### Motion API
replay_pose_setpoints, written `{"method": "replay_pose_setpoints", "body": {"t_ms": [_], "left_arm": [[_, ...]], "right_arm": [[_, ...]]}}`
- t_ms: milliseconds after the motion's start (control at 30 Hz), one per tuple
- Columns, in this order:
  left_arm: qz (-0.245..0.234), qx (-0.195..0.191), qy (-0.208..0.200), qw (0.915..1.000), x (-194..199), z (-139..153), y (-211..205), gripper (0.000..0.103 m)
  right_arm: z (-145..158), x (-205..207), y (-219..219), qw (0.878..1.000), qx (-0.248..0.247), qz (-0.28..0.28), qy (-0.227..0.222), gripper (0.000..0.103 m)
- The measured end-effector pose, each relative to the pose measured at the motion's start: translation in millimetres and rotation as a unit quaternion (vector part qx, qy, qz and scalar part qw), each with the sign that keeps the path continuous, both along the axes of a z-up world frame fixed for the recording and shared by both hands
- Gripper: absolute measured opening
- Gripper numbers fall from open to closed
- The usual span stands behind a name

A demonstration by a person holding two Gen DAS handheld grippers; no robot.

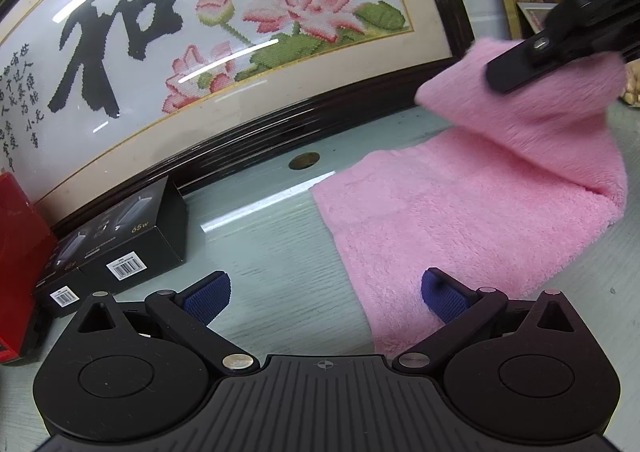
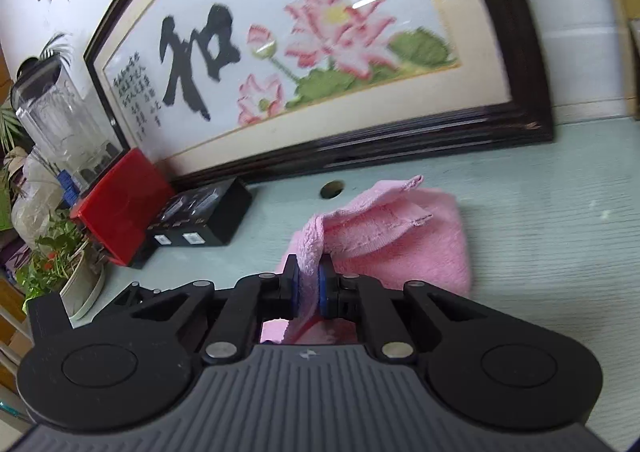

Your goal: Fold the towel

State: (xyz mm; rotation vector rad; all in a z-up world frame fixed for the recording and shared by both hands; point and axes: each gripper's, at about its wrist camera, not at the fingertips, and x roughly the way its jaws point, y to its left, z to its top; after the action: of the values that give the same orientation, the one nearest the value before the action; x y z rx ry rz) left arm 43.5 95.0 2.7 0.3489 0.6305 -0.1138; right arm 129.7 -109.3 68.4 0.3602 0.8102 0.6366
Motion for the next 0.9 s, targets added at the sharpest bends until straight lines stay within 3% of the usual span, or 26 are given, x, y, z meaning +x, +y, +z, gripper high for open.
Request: {"method": "replay_pose_setpoints", "body": {"t_ms": [200, 333, 467, 600, 733, 800, 900], "left_arm": [[-0.007, -0.003, -0.003, 1.0000, 0, -1, 1, 0.103], [-0.009, -0.003, -0.004, 0.9999, 0, -2, 1, 0.103], [-0.012, -0.006, -0.004, 0.9999, 1, -1, 2, 0.103], [-0.014, -0.006, -0.002, 0.9999, 1, -1, 3, 0.103], [-0.016, -0.004, -0.002, 0.9999, 0, 0, 3, 0.103], [-0.018, -0.002, -0.003, 0.9998, -1, 0, 4, 0.103], [-0.023, 0.001, -0.004, 0.9997, -3, 1, 5, 0.103]], "right_arm": [[-22, 8, 44, 0.999, -0.018, 0.030, 0.023, 0.011], [-27, 8, 54, 0.998, -0.019, 0.046, 0.031, 0.024], [-19, 4, 41, 0.997, 0.033, 0.066, 0.035, 0.054], [-7, 0, 24, 0.991, 0.092, 0.087, 0.032, 0.063], [-2, 0, 6, 0.982, 0.151, 0.107, 0.043, 0.065], [4, -4, -2, 0.988, 0.128, 0.089, 0.017, 0.074], [2, -5, -5, 0.994, 0.088, 0.067, 0.003, 0.074]]}}
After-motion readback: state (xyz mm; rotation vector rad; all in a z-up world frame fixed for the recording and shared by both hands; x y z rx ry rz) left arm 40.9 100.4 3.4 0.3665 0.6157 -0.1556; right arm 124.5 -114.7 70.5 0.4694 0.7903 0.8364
